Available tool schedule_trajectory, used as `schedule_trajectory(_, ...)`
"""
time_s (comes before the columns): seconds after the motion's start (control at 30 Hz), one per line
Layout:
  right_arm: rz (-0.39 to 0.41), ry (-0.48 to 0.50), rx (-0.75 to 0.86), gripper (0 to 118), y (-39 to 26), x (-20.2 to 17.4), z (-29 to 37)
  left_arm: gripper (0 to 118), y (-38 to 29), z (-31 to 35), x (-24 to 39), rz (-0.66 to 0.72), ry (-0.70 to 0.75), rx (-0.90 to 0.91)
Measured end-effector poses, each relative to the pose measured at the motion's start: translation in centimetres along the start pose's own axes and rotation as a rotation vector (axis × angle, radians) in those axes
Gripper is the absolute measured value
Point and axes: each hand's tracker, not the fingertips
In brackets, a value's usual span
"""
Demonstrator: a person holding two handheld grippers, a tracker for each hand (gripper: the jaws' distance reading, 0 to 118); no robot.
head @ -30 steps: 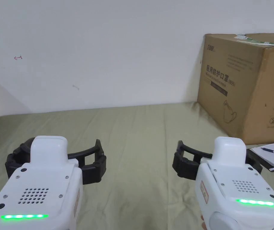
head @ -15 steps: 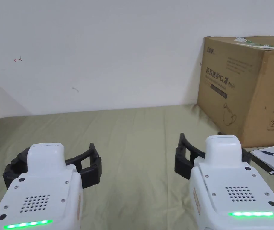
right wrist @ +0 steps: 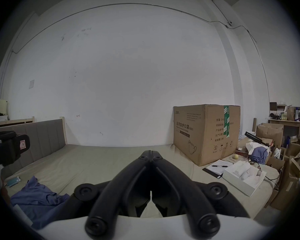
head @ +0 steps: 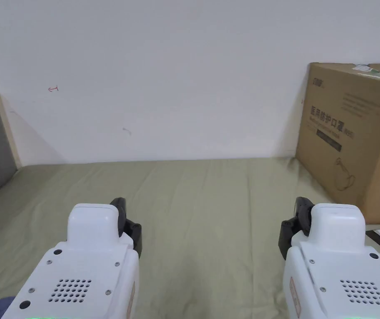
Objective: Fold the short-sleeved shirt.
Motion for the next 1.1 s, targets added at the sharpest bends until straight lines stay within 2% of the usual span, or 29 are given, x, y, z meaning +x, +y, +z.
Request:
schedule_trajectory(0.2, -0.027, 0.12, -0.028, 0, 0.1, -2.5, -1.4, 0, 0.2, 1.1, -3.2, 0.025, 0.082, -0.006)
schedule_trajectory(0.57, -0.048, 0.605, -0.117, 0, -1.2, -16.3, -1.2, 0, -0.8, 8.2, -14.0, 0.004, 0.49, -0.101)
schedule_trajectory(0.7, -0.029, 0.684, -0.148, 0, -2.1, -19.1, -0.1, 0, -1.9, 9.3, -15.8, 0.024, 0.538, -0.131)
schedule_trajectory(0.87, 0.028, 0.689, -0.172, 0, -3.3, -19.8, 0.0, 0, -4.8, 6.9, -18.0, 0.092, 0.509, -0.258)
schedule_trajectory(0.9, 0.027, 0.688, -0.185, 0, -3.5, -19.7, -0.1, 4, -5.8, 6.0, -18.5, 0.115, 0.51, -0.289)
schedule_trajectory(0.93, 0.024, 0.686, -0.201, 0, -3.8, -19.5, -0.4, 22, -7.2, 5.0, -19.3, 0.143, 0.494, -0.327)
schedule_trajectory(0.97, 0.024, 0.679, -0.216, 0, -4.1, -19.3, -0.6, 48, -8.7, 3.8, -20.0, 0.167, 0.474, -0.4)
schedule_trajectory(1.03, 0.025, 0.662, -0.236, 0, -4.7, -18.9, -1.0, 111, -11.8, 1.3, -21.3, 0.225, 0.46, -0.515)
schedule_trajectory(1.07, 0.026, 0.655, -0.246, 0, -5.1, -18.7, -1.3, 118, -13.6, 0.2, -21.8, 0.257, 0.436, -0.595)
schedule_trajectory(1.1, 0.027, 0.649, -0.255, 0, -5.4, -18.5, -1.6, 118, -15.3, -0.6, -22.3, 0.289, 0.411, -0.644)
